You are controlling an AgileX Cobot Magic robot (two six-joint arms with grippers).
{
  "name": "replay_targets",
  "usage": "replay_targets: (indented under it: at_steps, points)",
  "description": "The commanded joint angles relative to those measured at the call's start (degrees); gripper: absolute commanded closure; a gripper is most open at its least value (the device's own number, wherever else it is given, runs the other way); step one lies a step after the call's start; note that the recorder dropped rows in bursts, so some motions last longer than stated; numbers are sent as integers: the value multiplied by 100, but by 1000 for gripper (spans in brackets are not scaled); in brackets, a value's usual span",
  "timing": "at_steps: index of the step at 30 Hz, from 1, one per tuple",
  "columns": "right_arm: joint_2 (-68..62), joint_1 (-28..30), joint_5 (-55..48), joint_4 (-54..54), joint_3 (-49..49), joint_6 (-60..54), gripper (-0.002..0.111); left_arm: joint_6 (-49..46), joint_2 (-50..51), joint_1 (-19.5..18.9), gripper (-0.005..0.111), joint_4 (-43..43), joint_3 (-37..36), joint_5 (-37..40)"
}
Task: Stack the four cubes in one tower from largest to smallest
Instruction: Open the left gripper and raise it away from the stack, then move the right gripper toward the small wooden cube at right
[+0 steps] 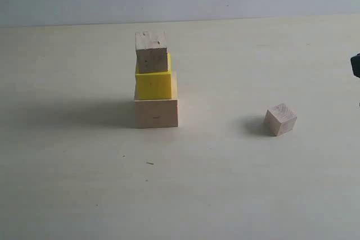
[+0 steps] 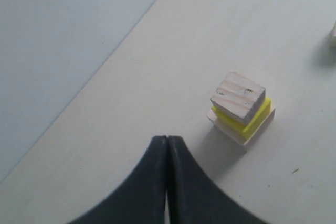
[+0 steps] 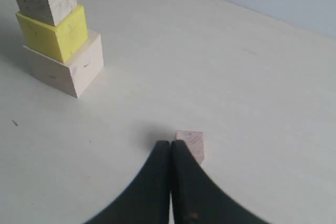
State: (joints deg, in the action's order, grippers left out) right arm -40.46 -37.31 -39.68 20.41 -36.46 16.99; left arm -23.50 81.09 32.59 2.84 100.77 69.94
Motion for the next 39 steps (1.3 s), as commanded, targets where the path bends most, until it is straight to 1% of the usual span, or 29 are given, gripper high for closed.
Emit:
replay_targets:
  at_steps: [1, 8, 10, 12, 13, 16, 18, 20, 23, 26, 28, 30, 32, 34, 36, 37, 39]
  points:
    - [-102, -1, 280, -39, 24, 108, 108, 592, -971, -14, 107, 248, -705, -212]
    - [-91, -1, 405, -145, 24, 108, 108, 1518, -3263, -14, 107, 561, -2398, -1357]
    - [-34, -1, 458, -245, 24, 108, 108, 2041, -3946, -14, 107, 929, -2844, -1565]
    - [62, -1, 539, -366, 24, 108, 108, 2834, -4734, -14, 107, 1514, -3355, -1780]
    - [133, -1, 555, -407, 24, 108, 108, 3065, -5126, -14, 107, 1856, -3552, -1813]
    - [374, -1, 581, -437, 24, 108, 108, 3767, -6133, -14, 107, 2920, -4204, -1605]
    - [518, -1, 581, -437, 24, 108, 108, 4110, -6710, -14, 107, 3560, -4549, -1163]
    - [654, -1, 590, -495, 24, 108, 108, 4151, -7139, -14, 107, 3799, -4799, -834]
    - [720, -1, 604, -602, 24, 108, 108, 4183, -7607, -90, 107, 3823, -5102, -862]
    - [707, -1, 604, -645, 24, 96, 108, 4258, -7742, -400, 107, 3835, -5411, -1101]
    - [706, -1, 626, -687, 24, 96, 108, 4258, -7731, -731, 107, 3821, -5594, -1330]
    - [706, -1, 639, -688, 24, 96, 108, 4216, -7719, -1215, 107, 3624, -5768, -1711]
    - [706, -1, 639, -669, 24, 96, 108, 3956, -7759, -1753, 107, 3131, -5811, -2093]
    - [706, -1, 648, -638, 24, 42, 108, 3431, -7830, -2311, 107, 2333, -5811, -2510]
    - [706, -1, 661, -625, 24, -144, 108, 3121, -7929, -2679, 107, 1479, -5811, -2759]
    - [696, -1, 661, -616, 24, -218, 108, 3065, -7959, -2811, 107, 1233, -5811, -2795]
    - [669, -1, 661, -596, 24, -236, 108, 2833, -7980, -3015, 107, 999, -5848, -2795]
